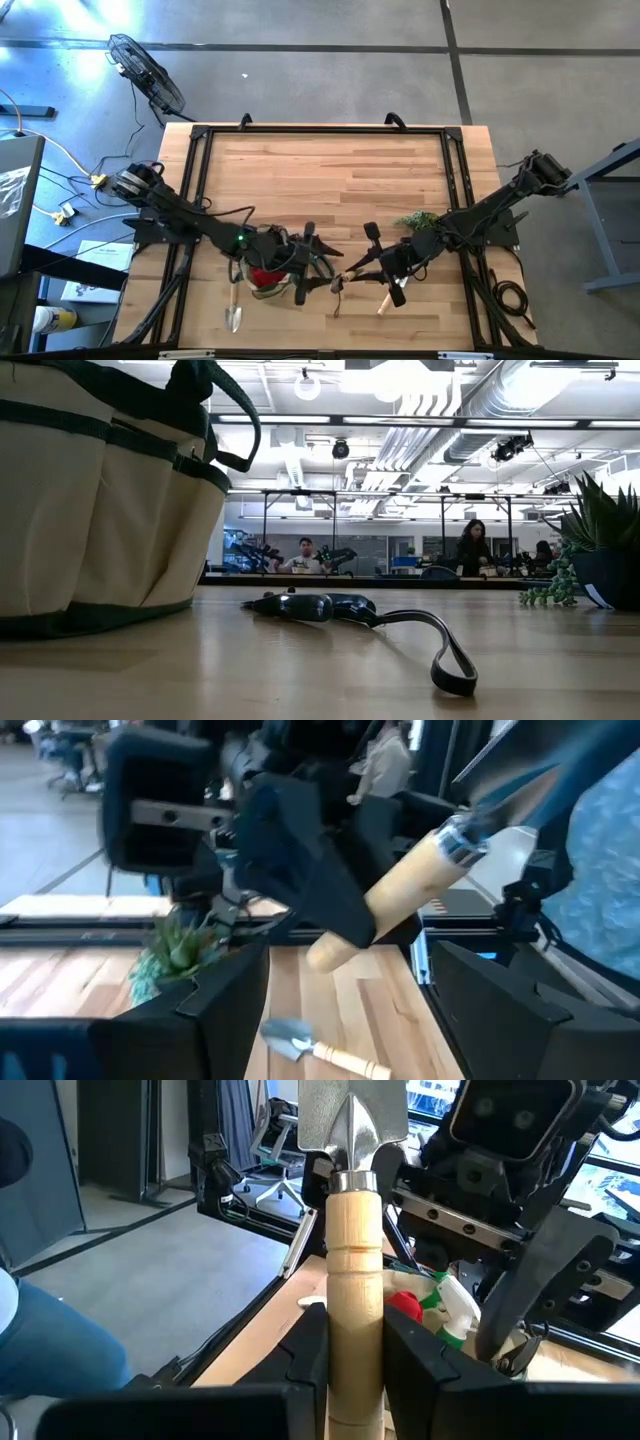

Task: Pick & Place Garden tools in Gardening bag
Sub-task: Put the middle brown trowel into the brown gardening bag

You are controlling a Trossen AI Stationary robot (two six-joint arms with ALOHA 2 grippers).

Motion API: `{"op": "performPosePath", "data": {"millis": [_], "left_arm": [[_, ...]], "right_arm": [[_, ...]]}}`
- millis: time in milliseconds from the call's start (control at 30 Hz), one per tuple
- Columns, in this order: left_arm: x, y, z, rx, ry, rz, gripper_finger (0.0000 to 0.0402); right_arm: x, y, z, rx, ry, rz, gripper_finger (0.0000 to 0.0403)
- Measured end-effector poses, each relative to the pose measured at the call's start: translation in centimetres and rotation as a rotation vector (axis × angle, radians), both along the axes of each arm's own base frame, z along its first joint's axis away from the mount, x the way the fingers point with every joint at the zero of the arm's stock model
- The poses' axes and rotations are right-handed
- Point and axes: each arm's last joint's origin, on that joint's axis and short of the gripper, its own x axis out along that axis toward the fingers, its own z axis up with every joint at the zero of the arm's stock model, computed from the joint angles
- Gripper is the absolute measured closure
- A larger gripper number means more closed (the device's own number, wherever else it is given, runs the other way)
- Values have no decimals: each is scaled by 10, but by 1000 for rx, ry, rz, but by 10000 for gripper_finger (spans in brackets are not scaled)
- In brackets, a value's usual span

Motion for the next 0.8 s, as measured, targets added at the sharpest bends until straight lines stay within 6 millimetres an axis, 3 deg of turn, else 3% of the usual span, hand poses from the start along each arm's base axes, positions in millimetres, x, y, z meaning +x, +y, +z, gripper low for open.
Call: {"op": "performPosePath", "data": {"millis": [367,800], "left_arm": [[3,-5,3,57,-102,-60,130],[6,-6,0,72,-115,-74,130]], "right_arm": [[1,-2,-2,-28,11,-26,349],[20,-4,-21,-31,43,-58,349]]}}
